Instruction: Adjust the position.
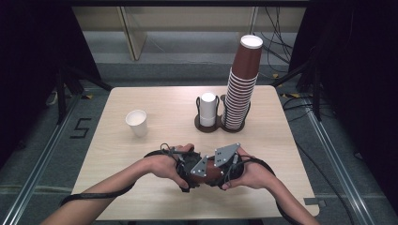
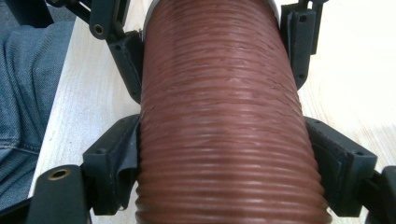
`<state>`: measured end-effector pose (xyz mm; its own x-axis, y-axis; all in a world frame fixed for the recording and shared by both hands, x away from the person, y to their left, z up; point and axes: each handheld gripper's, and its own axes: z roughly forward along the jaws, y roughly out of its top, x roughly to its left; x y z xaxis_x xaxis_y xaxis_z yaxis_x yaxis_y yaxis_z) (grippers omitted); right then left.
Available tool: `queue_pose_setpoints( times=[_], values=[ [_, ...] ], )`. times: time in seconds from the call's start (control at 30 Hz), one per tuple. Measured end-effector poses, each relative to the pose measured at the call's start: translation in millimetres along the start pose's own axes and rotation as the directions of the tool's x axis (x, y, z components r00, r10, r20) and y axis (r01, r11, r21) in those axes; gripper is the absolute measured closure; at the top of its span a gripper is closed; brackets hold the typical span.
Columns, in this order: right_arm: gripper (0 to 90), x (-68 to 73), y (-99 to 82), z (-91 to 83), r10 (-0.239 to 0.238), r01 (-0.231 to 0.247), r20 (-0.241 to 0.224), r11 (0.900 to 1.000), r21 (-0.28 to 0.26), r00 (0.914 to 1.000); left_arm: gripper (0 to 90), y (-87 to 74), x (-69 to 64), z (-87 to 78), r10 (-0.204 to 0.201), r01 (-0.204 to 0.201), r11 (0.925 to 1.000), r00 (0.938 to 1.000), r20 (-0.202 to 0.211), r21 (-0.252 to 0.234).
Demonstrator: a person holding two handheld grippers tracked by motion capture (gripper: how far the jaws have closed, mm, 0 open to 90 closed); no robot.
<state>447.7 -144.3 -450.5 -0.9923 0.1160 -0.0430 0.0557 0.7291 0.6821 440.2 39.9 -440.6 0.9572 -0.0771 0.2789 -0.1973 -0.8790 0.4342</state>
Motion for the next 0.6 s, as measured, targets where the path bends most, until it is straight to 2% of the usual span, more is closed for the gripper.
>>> queue_pose_setpoints(
  times=[0.03,0.07,0.13,0.17,0.3,0.37,0.4,0.43,0.47,0.5,0.53,0.57,0.6],
  values=[
    [20.9,-0.2,-0.2,0.0,-0.002,0.002,0.0,1.0,-0.002,1.0,13.6,0.0,0.2,-0.1,0.001,-0.001,1.0,1.0,0.0,0.001],
    [21.0,-2.7,0.0,0.7,-0.036,0.036,0.0,0.9993,-0.013,0.9993,13.6,0.4,1.1,-0.3,0.017,-0.017,0.9999,0.9999,-0.001,0.002],
    [21.2,-2.7,-0.4,0.7,-0.033,0.033,0.004,0.9993,-0.015,0.9995,13.6,0.5,1.3,-0.2,0.017,-0.017,0.9998,0.9998,0.001,0.003],
    [21.3,-2.0,-0.7,0.6,-0.023,0.023,0.004,0.9996,-0.013,0.9997,13.5,0.3,0.7,-0.4,0.006,-0.006,0.9999,1.0,0.004,0.009],
    [21.4,-2.2,-1.1,0.5,-0.046,0.046,0.001,0.9987,-0.023,0.9989,11.2,1.0,0.2,-0.1,-0.018,0.018,0.9998,0.9998,0.007,0.008],
    [21.5,-1.4,-1.5,0.5,-0.065,0.065,0.006,0.9978,-0.016,0.9979,4.2,0.9,1.3,-0.3,-0.013,0.013,0.9999,0.9999,-0.003,0.01],
    [21.6,-1.0,-1.9,0.7,-0.074,0.074,0.009,0.9972,-0.011,0.9972,1.5,0.4,1.0,0.1,-0.033,0.033,0.9995,0.9994,-0.005,-0.002],
    [21.6,2.4,-3.0,-0.3,-0.037,0.037,0.006,0.9993,-0.002,0.9993,0.0,0.0,1.4,-0.2,-0.034,0.034,0.9994,0.9994,-0.009,-0.005],
    [21.6,0.3,-3.1,0.3,-0.073,0.073,0.007,0.9973,-0.013,0.9973,0.0,-1.0,1.1,-0.2,-0.043,0.043,0.9989,0.999,-0.015,-0.018],
    [21.6,2.7,-4.8,-0.9,-0.037,0.037,0.013,0.9993,-0.007,0.9992,0.0,-1.6,0.8,-0.2,-0.046,0.046,0.9987,0.9988,-0.017,-0.02],
    [21.6,2.5,-5.6,-1.4,-0.038,0.038,0.016,0.9992,-0.01,0.9992,0.0,-2.4,0.4,-0.4,-0.05,0.049,0.9985,0.9986,-0.018,-0.023],
    [21.6,0.3,-6.2,-1.0,-0.069,0.07,0.018,0.9973,-0.024,0.9974,0.0,-3.5,0.6,-1.1,-0.036,0.036,0.9993,0.9992,-0.019,-0.015],
    [21.6,0.1,-7.6,-1.4,-0.07,0.071,0.023,0.9973,-0.021,0.9973,0.0,-4.1,0.2,-1.5,-0.042,0.041,0.999,0.9989,-0.021,-0.019]
  ],
)
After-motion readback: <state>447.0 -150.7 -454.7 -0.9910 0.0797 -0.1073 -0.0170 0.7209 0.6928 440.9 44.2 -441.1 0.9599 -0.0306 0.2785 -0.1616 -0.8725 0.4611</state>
